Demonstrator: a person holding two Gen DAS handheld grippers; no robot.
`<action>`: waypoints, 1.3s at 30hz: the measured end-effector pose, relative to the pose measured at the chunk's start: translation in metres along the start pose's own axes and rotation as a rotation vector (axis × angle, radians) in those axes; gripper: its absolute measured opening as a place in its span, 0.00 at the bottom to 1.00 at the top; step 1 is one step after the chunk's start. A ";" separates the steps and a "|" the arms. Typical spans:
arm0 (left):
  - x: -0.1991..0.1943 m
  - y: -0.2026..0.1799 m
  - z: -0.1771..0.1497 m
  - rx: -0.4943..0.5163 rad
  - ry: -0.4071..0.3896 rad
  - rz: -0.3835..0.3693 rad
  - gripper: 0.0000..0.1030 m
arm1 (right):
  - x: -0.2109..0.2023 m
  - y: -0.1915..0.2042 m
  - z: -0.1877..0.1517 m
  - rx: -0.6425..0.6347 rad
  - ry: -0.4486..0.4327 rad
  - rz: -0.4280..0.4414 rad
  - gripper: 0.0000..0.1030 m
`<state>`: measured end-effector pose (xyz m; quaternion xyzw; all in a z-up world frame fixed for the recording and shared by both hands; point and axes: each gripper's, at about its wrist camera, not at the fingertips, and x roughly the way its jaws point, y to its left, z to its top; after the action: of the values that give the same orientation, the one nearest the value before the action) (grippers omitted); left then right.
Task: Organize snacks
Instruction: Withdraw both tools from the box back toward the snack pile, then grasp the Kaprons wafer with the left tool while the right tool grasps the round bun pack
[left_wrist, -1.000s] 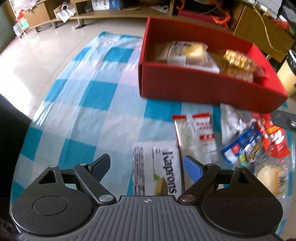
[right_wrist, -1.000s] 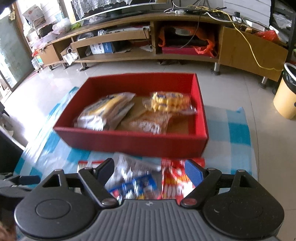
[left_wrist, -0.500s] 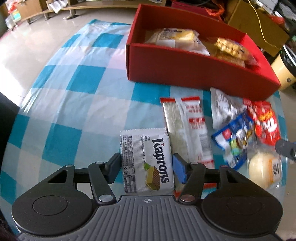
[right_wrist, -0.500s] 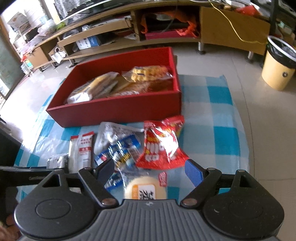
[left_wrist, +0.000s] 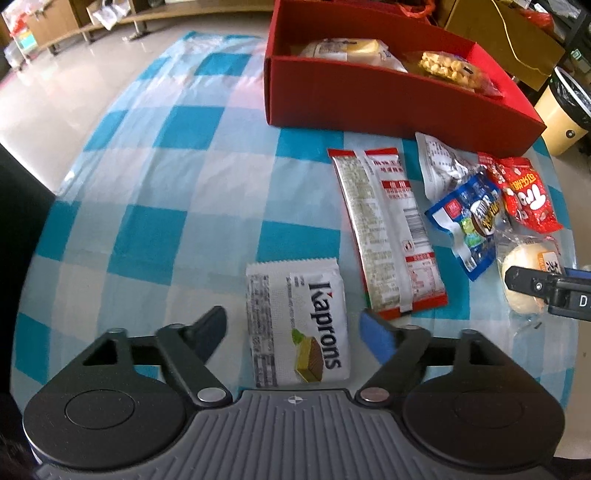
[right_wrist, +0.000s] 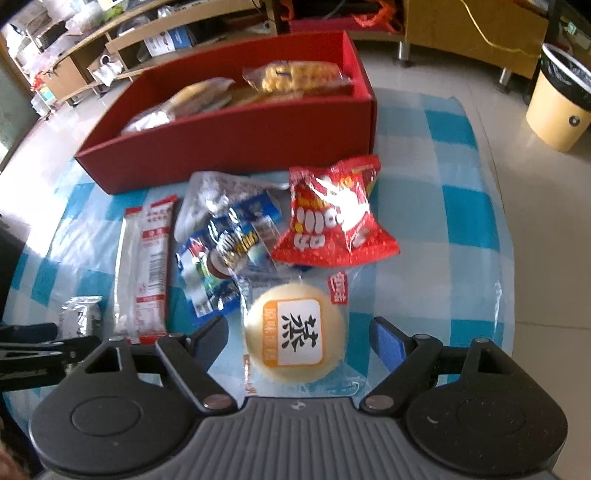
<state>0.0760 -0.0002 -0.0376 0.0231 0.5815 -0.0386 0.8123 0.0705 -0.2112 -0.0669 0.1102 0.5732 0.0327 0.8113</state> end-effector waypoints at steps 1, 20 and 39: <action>0.000 0.000 0.000 -0.001 -0.005 0.003 0.87 | 0.002 -0.001 0.000 0.003 0.004 0.000 0.78; 0.014 -0.008 -0.007 0.010 0.020 0.047 0.89 | 0.022 0.007 -0.008 -0.028 -0.011 -0.010 0.98; 0.004 -0.013 -0.016 0.076 0.011 0.008 0.64 | -0.002 0.022 -0.035 -0.129 -0.009 -0.046 0.53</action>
<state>0.0612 -0.0120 -0.0461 0.0567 0.5839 -0.0572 0.8078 0.0389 -0.1851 -0.0714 0.0446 0.5687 0.0506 0.8198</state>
